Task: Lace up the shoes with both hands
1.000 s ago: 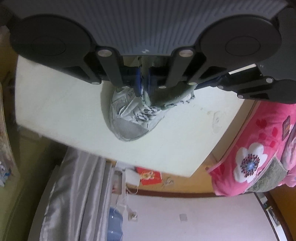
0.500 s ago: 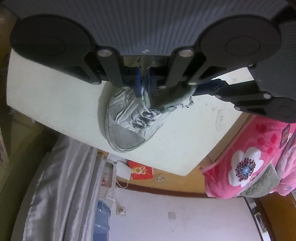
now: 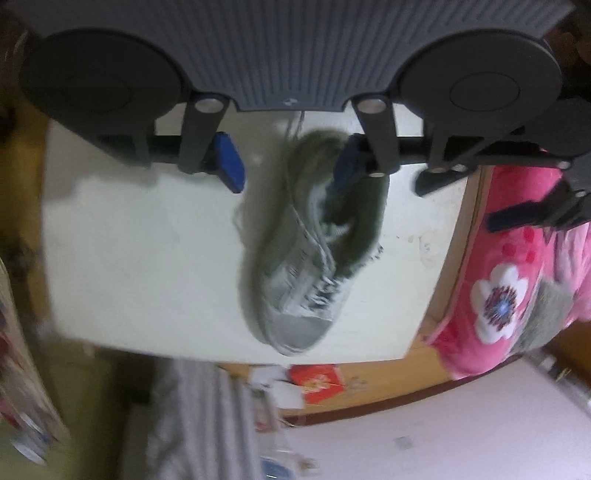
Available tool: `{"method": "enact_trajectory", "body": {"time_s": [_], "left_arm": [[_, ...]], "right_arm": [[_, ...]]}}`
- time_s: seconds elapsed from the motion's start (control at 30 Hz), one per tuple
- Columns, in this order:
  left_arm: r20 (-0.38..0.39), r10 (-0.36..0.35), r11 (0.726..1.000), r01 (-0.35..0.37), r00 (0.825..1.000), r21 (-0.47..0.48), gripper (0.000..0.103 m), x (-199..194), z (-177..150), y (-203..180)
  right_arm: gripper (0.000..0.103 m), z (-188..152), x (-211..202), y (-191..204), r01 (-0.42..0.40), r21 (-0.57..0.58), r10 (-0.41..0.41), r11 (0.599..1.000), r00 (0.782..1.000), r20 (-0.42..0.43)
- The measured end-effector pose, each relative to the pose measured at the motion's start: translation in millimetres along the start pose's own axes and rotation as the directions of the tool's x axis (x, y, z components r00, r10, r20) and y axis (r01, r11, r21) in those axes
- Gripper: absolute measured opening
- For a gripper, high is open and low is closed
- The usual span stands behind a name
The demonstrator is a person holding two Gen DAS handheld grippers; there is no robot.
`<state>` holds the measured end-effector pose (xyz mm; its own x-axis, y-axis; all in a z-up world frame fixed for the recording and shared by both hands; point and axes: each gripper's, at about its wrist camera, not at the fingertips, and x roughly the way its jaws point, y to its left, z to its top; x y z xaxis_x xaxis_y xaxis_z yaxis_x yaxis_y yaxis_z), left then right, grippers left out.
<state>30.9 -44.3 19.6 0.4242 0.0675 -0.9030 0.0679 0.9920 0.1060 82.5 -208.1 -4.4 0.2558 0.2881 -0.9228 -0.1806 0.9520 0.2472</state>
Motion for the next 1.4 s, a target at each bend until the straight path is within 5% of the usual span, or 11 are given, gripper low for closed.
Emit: {"method": "enact_trajectory", "body": {"time_s": [0.27,0.77,1.4], "left_arm": [[-0.007,0.015,0.992,-0.016,1.000,-0.127,0.090,-42.2,11.3,28.6],[-0.037,-0.002,0.979,-0.006,0.999,-0.203,0.092,-63.5,14.6,43.2],[-0.013,0.027,0.985,-0.029,1.000,-0.167,0.092,-73.7,8.3,38.5]], "right_arm": [[0.081,-19.7,-43.3,6.1,0.065,0.171,-0.076,0.983,0.995,0.059],[0.082,-25.3,-48.4,49.8,0.185,0.124,-0.192,0.975,0.980,0.049],[0.082,-30.7,-42.2,76.9,0.216,0.007,-0.216,0.976,0.975,0.050]]}}
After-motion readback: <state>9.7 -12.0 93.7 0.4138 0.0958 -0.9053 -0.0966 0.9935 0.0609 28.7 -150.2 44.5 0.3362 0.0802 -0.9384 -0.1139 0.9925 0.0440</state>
